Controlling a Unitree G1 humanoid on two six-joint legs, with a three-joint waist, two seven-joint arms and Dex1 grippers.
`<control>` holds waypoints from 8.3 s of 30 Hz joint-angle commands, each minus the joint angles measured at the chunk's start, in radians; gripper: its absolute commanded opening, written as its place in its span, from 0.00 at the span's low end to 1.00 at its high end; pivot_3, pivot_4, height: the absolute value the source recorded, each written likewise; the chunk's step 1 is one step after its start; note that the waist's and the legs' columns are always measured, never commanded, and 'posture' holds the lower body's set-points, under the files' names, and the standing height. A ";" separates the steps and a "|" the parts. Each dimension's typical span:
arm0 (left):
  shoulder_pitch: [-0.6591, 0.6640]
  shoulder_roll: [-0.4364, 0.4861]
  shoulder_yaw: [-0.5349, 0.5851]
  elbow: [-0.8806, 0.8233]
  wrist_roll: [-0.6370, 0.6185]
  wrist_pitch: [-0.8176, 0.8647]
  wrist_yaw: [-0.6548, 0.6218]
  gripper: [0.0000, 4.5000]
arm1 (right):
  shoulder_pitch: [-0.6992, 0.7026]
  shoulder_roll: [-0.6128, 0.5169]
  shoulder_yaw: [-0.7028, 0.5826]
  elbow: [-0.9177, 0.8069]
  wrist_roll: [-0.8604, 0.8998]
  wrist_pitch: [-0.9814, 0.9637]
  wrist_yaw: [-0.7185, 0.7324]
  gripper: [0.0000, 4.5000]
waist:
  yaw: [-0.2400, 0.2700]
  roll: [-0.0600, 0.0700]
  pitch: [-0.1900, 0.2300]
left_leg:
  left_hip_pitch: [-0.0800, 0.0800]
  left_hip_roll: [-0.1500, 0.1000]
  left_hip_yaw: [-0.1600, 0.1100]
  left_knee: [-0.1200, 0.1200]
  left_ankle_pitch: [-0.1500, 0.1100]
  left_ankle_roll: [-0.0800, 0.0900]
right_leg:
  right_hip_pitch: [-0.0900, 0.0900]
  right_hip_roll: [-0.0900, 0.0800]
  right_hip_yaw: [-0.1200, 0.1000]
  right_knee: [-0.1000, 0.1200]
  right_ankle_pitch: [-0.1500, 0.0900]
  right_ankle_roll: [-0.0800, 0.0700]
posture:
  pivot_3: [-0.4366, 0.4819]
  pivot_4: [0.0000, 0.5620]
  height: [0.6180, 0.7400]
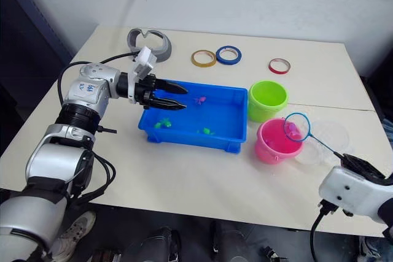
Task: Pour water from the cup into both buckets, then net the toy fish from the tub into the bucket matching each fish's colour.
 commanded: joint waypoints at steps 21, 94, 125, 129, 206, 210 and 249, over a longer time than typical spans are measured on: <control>-0.022 0.010 0.031 0.002 0.009 -0.030 -0.006 0.67 | -0.074 0.141 -0.094 0.124 -0.472 -0.575 -0.137 0.00 | -0.001 0.000 0.000 | 0.004 0.000 0.003 0.002 0.000 -0.001 | 0.001 0.000 0.002 0.005 -0.001 -0.001 | 0.48 0.27 0.61; 0.442 0.365 0.216 -0.751 -0.117 0.432 0.369 0.67 | -1.653 0.433 0.874 0.897 0.489 0.944 -0.086 0.00 | -0.052 -0.001 0.000 | 0.009 0.001 0.008 0.002 0.001 -0.002 | -0.003 -0.002 0.007 0.017 -0.002 -0.007 | 0.48 0.27 0.61; 0.327 0.288 0.142 -0.603 -0.101 0.344 0.321 0.67 | -1.456 0.259 0.785 0.438 0.697 1.086 -0.078 0.00 | -0.048 -0.001 0.000 | 0.008 0.001 0.008 -0.001 0.001 -0.002 | -0.003 -0.002 0.006 0.012 -0.002 -0.007 | 0.48 0.27 0.61; 0.303 0.280 0.129 -0.578 -0.103 0.331 0.293 0.67 | -1.463 0.252 0.747 0.409 0.723 1.093 -0.080 0.00 | -0.048 -0.001 0.000 | 0.008 0.001 0.008 -0.002 0.001 -0.002 | -0.003 -0.002 0.006 0.011 -0.002 -0.007 | 0.48 0.27 0.61; 0.093 0.143 0.073 -0.160 -0.023 0.074 0.017 0.67 | -0.062 0.121 0.096 0.235 -0.436 -0.466 -0.257 0.00 | -0.003 -0.001 0.000 | 0.014 0.000 0.011 -0.013 0.003 -0.004 | 0.002 0.000 0.007 0.003 -0.002 -0.004 | 0.48 0.27 0.61; 0.102 0.147 0.075 -0.177 -0.025 0.085 0.021 0.67 | -0.068 0.149 0.083 0.240 -0.451 -0.503 -0.269 0.00 | -0.005 -0.001 0.000 | 0.014 0.000 0.011 -0.013 0.003 -0.004 | 0.001 0.000 0.007 0.004 -0.002 -0.004 | 0.48 0.27 0.61; 0.415 0.344 0.193 -0.588 -0.087 0.310 0.193 0.67 | -1.122 -0.047 0.828 0.338 0.143 0.279 0.325 0.00 | -0.026 -0.002 0.000 | 0.012 0.001 0.009 0.004 0.002 -0.003 | 0.001 -0.001 0.008 0.018 -0.002 -0.006 | 0.48 0.27 0.61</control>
